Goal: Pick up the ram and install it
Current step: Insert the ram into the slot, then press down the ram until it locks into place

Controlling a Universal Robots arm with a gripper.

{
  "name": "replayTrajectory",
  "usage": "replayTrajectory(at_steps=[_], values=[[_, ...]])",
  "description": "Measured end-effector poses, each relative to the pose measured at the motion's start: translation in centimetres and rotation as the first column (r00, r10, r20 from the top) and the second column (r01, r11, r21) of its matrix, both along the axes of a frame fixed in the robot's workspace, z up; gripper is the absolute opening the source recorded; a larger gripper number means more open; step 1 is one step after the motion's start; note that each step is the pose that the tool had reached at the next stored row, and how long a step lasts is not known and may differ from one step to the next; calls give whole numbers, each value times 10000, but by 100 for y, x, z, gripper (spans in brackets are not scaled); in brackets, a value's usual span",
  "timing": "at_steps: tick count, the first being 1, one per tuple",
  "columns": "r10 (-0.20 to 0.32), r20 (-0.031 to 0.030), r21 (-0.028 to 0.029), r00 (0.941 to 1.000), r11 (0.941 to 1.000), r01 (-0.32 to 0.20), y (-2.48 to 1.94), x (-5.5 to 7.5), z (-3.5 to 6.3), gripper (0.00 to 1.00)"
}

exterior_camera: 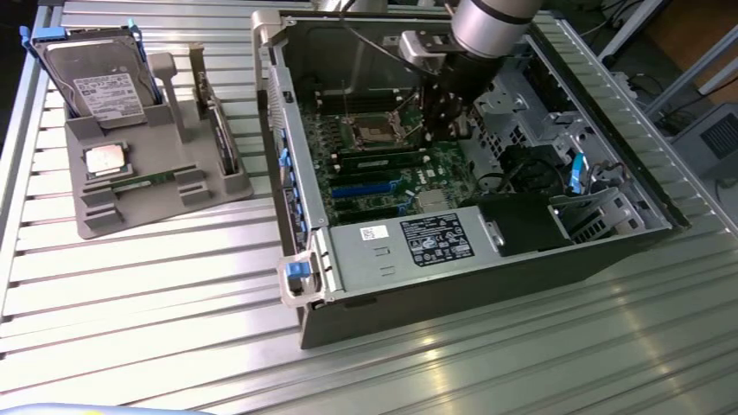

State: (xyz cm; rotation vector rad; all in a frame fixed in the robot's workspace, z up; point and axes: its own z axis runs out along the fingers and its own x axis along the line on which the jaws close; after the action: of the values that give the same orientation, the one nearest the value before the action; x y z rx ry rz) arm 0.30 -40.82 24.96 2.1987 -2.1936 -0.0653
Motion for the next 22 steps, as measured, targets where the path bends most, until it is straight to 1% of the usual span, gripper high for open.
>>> replayTrajectory(at_steps=[1,2,3,4,6,8,9,10,11,12,13,14,15,17,18,19,20,21,22], values=[[0,-17,-1,10000,10000,0,0,98,1,11],[1,-19,-1,10000,10000,-1,-1,183,8,11],[0,-20,-1,10000,10000,0,-1,204,22,11],[1,-19,1,10000,10000,-1,0,233,68,11],[0,-20,3,10000,10000,0,-1,259,101,11],[0,-21,6,10000,10000,0,0,328,120,11],[-1,-19,10,10000,10000,1,3,338,145,11],[0,-19,10,10000,10000,0,2,338,145,11],[0,-21,6,10000,10000,0,2,287,119,11],[1,-20,7,10000,10000,-1,2,187,54,11],[0,-20,7,10000,10000,0,2,118,6,11],[-3,-21,5,10000,10000,3,2,107,-23,11],[-22,-28,6,10000,10000,22,2,107,-88,11],[-47,-36,-2,10000,10000,47,1,106,-171,11],[-50,-38,-2,10000,10000,50,2,106,-184,11],[-50,-22,13,10000,10000,50,3,107,-159,11],[-51,-2,3,10000,10000,51,2,103,-74,11],[-51,28,9,10000,10000,51,3,44,-47,11],[-50,29,8,10000,10000,50,2,-17,-46,11]])
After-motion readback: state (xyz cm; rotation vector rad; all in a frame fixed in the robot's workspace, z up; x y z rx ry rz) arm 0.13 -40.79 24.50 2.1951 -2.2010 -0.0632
